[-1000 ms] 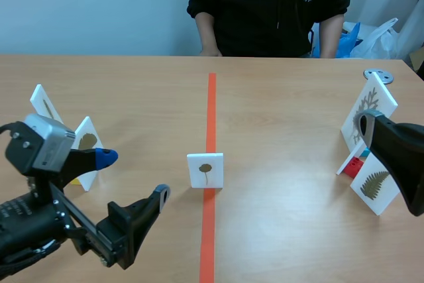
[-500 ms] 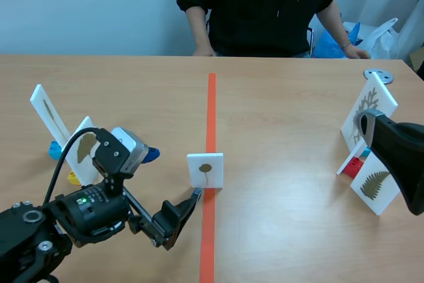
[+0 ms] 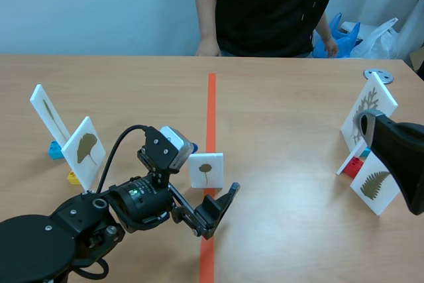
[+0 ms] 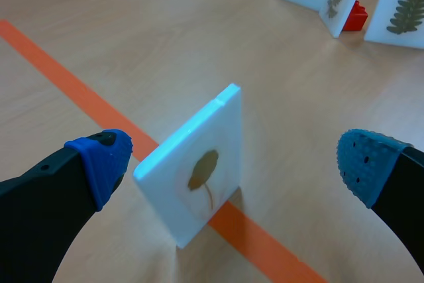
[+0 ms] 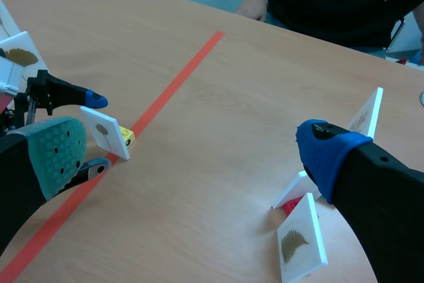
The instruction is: Sort the leaf by its shape. The table is split by an orange tape line. A compound leaf with several leaflets goes to the left side, a simple leaf with one blade goes to the right side. Return to the home posture when a red brick is placed on the table.
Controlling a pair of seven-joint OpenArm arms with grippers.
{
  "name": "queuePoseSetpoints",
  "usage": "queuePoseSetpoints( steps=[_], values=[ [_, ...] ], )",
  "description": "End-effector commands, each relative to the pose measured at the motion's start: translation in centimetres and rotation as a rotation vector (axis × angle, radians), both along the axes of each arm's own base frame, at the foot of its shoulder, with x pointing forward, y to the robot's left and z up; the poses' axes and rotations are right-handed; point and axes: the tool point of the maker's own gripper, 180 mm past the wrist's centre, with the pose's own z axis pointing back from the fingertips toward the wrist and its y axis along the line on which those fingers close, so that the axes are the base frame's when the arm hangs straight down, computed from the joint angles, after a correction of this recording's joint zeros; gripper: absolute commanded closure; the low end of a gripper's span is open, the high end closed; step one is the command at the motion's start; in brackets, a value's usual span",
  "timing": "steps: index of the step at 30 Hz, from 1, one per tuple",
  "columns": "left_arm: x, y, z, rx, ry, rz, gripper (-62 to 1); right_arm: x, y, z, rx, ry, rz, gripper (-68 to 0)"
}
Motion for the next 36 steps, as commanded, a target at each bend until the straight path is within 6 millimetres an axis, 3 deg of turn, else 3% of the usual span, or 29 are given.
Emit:
queuePoseSetpoints(
  steps=[1, 5, 12, 18, 27, 36],
  values=[
    [1.2, -0.1, 1.4, -0.022, -0.043, 0.012, -62.3, 0.2, 0.1, 0.7, 0.013, -0.025, 0.003, -67.9],
    [1.6, 0.1, 0.6, -0.002, -0.027, 0.018, -62.3, 0.2, 0.1, 0.7, 0.013, -0.025, 0.003, -67.9],
    [1.4, 1.0, -1.0, 0.030, 0.006, 0.040, -51.3, 0.2, 0.1, 0.7, 0.013, -0.025, 0.003, -67.9],
    [0.7, 0.1, -1.2, 0.030, 0.011, 0.007, -44.3, 0.2, 0.1, 0.7, 0.013, -0.026, 0.004, -67.9],
    [0.6, -0.3, -1.3, 0.046, -0.002, 0.011, -11.7, 0.2, 0.1, 0.7, 0.013, -0.026, 0.003, -67.9],
    [0.5, -0.1, -1.4, 0.049, -0.008, 0.023, -4.2, 0.2, 0.1, 0.7, 0.014, -0.026, 0.003, -67.9]
  ],
)
